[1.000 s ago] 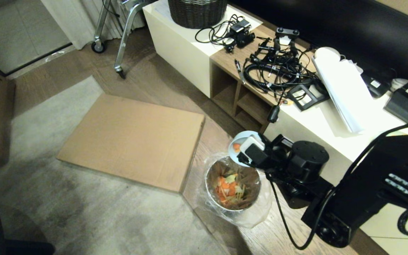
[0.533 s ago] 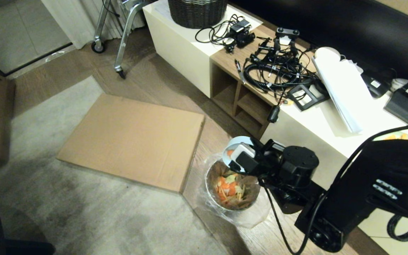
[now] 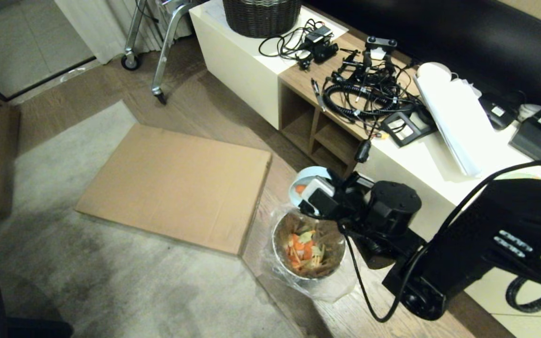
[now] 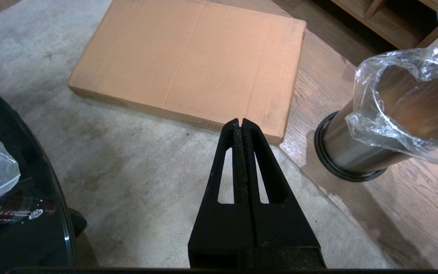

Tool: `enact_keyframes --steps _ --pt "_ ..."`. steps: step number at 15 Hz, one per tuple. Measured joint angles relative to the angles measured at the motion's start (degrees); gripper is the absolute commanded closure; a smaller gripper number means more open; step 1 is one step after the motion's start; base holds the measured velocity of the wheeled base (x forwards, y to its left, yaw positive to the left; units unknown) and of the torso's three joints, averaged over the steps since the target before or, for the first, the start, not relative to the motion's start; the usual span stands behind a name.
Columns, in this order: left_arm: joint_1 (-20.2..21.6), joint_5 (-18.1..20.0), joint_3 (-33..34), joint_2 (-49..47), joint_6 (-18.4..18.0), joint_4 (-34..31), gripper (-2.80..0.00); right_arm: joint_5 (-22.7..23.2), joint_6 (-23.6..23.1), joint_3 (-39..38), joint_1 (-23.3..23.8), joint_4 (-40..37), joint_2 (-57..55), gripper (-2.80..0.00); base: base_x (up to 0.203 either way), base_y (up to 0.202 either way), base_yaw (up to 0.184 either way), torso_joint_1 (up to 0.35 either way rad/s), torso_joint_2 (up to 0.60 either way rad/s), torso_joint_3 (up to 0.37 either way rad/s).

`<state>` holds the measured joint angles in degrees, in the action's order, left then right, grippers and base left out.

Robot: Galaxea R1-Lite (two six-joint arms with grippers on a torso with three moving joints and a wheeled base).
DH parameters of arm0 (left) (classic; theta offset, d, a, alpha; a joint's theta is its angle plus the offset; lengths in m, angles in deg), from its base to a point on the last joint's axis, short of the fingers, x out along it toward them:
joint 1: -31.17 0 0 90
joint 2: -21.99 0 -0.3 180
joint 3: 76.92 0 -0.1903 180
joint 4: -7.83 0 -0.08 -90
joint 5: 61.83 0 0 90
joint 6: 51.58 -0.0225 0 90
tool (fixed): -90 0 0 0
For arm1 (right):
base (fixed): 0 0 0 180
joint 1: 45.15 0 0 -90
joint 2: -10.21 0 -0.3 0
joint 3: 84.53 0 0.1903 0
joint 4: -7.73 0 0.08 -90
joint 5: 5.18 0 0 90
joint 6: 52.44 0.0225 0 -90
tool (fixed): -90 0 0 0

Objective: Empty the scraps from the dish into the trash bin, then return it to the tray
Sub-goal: Pour the leftover food from the bowl into the trash can

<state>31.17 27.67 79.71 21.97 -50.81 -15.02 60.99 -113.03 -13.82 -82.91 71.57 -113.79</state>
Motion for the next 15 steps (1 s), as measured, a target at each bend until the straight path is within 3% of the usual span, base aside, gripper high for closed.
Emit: enact_keyframes --steps 2,13,15 --pt "0.0 -0.01 0.0 0.0 -0.02 0.0 0.0 5.04 -1.26 0.12 0.94 -0.02 0.2 0.0 0.0 0.0 0.0 0.0 0.0 0.0" --pt "0.0 -0.01 0.0 0.0 0.02 0.0 0.0 16.7 -1.36 -2.18 1.58 -0.02 2.46 0.0 0.0 0.0 0.0 0.0 0.0 0.0" --pt "0.0 -0.01 0.0 0.0 -0.02 0.0 0.0 17.05 -1.37 -3.31 1.58 -0.02 3.25 0.0 0.0 0.0 0.0 0.0 0.0 0.0"
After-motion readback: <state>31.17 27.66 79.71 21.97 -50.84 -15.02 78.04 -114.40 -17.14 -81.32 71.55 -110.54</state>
